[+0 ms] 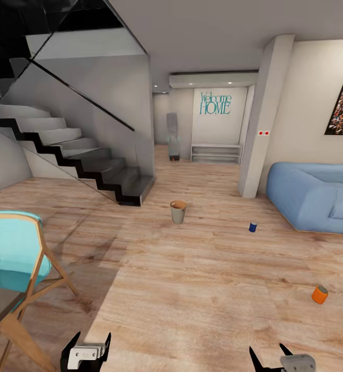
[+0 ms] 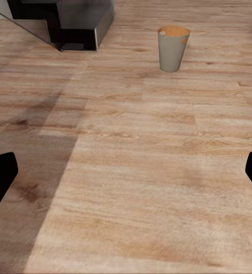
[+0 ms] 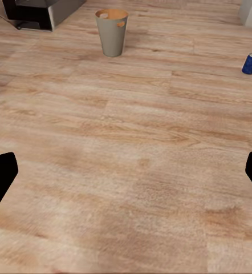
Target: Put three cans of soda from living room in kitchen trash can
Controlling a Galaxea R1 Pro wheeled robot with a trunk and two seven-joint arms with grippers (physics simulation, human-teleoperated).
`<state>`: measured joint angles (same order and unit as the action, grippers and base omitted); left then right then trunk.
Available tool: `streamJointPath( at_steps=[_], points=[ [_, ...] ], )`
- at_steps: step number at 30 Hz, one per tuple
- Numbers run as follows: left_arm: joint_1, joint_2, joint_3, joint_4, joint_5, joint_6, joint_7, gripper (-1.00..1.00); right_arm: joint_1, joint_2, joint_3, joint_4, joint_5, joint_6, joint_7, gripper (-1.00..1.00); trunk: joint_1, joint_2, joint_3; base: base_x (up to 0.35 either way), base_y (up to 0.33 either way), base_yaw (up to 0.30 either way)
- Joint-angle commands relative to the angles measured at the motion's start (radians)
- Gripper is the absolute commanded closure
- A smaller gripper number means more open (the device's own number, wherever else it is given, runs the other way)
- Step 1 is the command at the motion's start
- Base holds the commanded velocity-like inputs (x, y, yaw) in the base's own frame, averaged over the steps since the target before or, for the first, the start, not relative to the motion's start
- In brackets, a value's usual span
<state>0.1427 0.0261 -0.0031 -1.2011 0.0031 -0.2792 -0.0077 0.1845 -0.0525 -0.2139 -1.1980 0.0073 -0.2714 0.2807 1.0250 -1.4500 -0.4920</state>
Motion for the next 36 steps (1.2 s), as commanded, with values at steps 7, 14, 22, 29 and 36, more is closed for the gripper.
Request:
streamJointPath(
  at_steps=[7,14,22,29,36],
  points=[
    [0.0,0.0,0.0,0.0,0.0,0.0,0.0,-1.0,0.0,0.0,0.0,0.0,-0.001,0.0,0.0,-1.0,0.0,0.0,0.0,0.323,-0.103,0.0],
    [0.0,0.0,0.0,0.0,0.0,0.0,0.0,-1.0,0.0,0.0,0.001,0.0,0.0,0.0,0.0,-1.0,0.0,0.0,0.0,0.323,-0.103,0.002],
    [0.0,0.0,0.0,0.001,-0.001,0.0,0.0,-1.0,0.0,0.0,0.001,0.0,0.0,0.0,0.0,-1.0,0.0,0.0,0.0,0.323,-0.103,0.091],
    [0.0,-0.001,0.0,0.004,-0.001,0.0,0.001,-1.0,0.0,0.0,0.001,0.0,0.0,0.0,0.0,-1.0,0.0,0.0,0.0,0.323,-0.103,0.089],
    [0.0,-0.001,0.0,0.005,-0.002,0.0,0.001,-1.0,0.0,0.0,0.001,0.0,-0.001,0.0,0.002,-1.0,0.0,0.0,0.0,0.323,-0.103,0.011]
  ],
)
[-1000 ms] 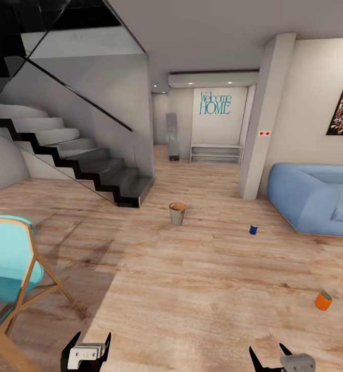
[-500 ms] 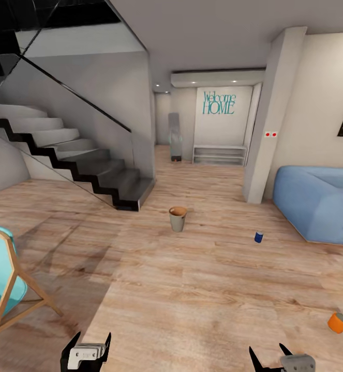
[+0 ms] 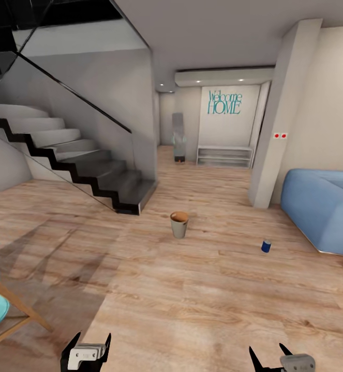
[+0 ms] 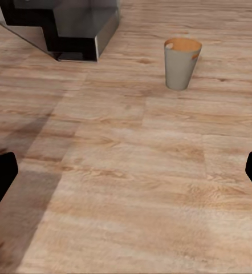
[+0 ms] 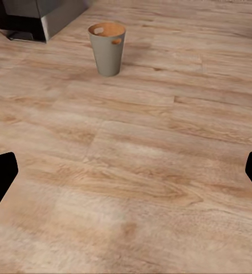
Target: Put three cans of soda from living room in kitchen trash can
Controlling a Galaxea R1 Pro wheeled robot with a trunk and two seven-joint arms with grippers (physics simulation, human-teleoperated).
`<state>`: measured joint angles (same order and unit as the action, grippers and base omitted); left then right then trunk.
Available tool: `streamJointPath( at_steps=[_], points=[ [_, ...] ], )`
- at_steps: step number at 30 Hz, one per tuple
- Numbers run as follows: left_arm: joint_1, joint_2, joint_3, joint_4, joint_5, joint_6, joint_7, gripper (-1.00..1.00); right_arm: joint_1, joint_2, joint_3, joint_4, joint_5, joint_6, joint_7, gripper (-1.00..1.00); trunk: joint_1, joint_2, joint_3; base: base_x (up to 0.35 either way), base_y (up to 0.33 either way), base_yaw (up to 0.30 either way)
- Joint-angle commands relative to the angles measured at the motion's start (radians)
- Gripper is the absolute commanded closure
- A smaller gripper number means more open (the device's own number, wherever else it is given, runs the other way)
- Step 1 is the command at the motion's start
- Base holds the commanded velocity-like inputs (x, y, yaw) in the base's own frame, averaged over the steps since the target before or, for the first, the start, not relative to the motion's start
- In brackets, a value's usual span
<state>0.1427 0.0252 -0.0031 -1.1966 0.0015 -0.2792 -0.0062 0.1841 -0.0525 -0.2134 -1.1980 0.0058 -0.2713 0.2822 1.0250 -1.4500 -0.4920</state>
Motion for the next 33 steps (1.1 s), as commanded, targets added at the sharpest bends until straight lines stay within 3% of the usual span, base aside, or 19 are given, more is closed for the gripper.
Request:
streamJointPath(
  at_steps=[1,33],
  points=[
    [0.0,0.0,0.0,0.0,0.0,0.0,0.0,-1.0,0.0,0.0,0.0,0.0,0.0,0.0,0.0,-1.0,0.0,0.0,0.0,0.323,-0.103,0.002],
    [0.0,0.001,0.0,-0.001,0.002,0.0,-0.001,-1.0,0.0,0.0,0.0,0.0,0.0,0.0,0.0,-1.0,0.0,0.0,0.0,0.323,-0.021,0.0]
  ],
)
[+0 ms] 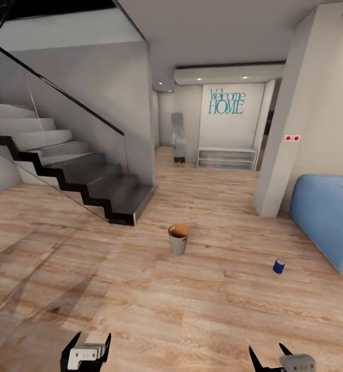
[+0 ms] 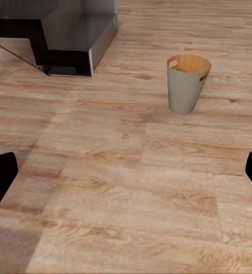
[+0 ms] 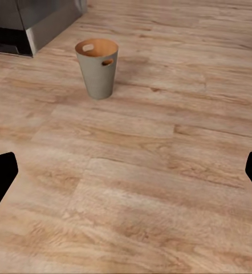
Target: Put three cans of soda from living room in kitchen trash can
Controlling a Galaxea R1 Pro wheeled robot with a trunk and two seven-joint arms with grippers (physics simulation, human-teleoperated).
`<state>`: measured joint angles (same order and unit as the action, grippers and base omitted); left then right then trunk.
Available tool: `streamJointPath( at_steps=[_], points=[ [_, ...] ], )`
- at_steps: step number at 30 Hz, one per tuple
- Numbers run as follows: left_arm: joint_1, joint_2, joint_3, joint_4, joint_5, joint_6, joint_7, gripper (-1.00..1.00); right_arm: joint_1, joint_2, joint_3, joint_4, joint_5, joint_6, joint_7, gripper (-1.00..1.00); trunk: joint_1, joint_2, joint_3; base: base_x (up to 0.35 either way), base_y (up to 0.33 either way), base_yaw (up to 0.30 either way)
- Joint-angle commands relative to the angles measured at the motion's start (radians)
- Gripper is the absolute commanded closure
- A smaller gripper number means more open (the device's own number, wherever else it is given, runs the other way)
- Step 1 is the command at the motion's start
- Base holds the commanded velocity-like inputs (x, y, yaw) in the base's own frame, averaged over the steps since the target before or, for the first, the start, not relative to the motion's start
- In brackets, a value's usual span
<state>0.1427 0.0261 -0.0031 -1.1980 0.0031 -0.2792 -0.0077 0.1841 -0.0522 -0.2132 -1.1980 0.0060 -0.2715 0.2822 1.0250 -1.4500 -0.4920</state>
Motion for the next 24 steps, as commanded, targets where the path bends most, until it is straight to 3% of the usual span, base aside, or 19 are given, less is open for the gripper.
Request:
streamJointPath(
  at_steps=[1,24],
  points=[
    [0.0,0.0,0.0,0.0,0.0,0.0,0.0,-1.0,0.0,0.0,0.0,0.0,0.0,0.0,0.0,-1.0,0.0,0.0,0.0,0.323,0.0,0.0],
    [0.0,0.0,0.0,0.0,0.0,0.0,0.0,-1.0,0.0,0.0,0.001,0.0,0.002,0.0,0.0,-1.0,0.0,0.0,0.0,0.323,0.0,0.009]
  ],
)
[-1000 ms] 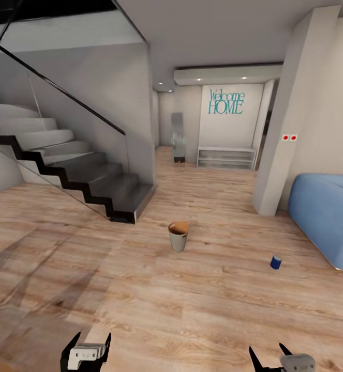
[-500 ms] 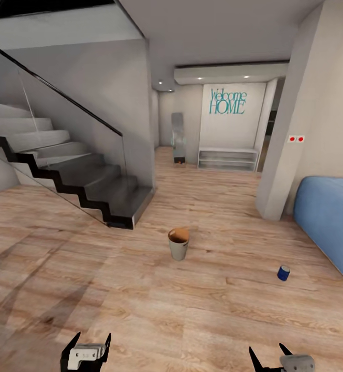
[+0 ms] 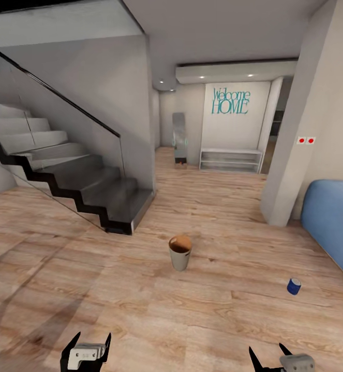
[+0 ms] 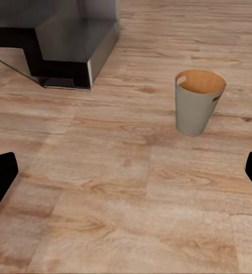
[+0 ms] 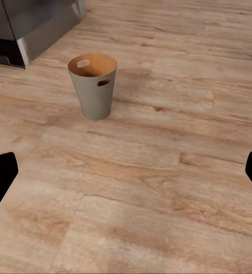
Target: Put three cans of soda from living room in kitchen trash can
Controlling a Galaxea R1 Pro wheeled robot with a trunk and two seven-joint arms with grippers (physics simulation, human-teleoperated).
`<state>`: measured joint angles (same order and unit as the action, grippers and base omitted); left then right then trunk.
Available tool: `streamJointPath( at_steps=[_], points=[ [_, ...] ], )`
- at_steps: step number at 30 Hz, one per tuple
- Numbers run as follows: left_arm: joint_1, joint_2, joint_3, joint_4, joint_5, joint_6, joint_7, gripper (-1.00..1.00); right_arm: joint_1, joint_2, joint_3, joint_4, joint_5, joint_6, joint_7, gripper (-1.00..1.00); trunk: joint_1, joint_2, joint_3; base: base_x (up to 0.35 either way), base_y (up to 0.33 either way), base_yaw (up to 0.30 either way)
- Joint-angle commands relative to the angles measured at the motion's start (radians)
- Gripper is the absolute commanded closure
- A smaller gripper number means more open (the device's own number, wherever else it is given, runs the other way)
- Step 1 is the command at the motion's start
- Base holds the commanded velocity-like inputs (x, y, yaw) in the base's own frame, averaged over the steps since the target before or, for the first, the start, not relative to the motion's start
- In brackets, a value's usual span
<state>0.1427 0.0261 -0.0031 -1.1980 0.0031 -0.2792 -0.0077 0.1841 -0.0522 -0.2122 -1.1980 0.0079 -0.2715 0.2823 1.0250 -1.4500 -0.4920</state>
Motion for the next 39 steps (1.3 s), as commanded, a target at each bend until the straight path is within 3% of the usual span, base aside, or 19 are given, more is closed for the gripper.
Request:
streamJointPath(
  at_steps=[1,25,39],
  points=[
    [0.0,0.0,0.0,0.0,0.0,0.0,0.0,-1.0,0.0,0.0,0.0,0.0,0.0,0.0,0.0,-1.0,0.0,0.0,0.0,0.323,0.0,0.108],
    [0.0,-0.001,0.0,0.001,-0.001,0.0,0.0,-1.0,0.0,0.0,0.013,0.007,0.001,0.0,0.0,-1.0,0.0,0.0,0.0,0.314,0.0,0.176],
    [0.0,0.0,0.0,0.002,0.0,0.0,0.002,-1.0,0.0,-0.001,0.013,0.008,0.0,0.0,0.0,-1.0,0.0,0.0,0.0,0.293,-0.009,0.037]
  ],
)
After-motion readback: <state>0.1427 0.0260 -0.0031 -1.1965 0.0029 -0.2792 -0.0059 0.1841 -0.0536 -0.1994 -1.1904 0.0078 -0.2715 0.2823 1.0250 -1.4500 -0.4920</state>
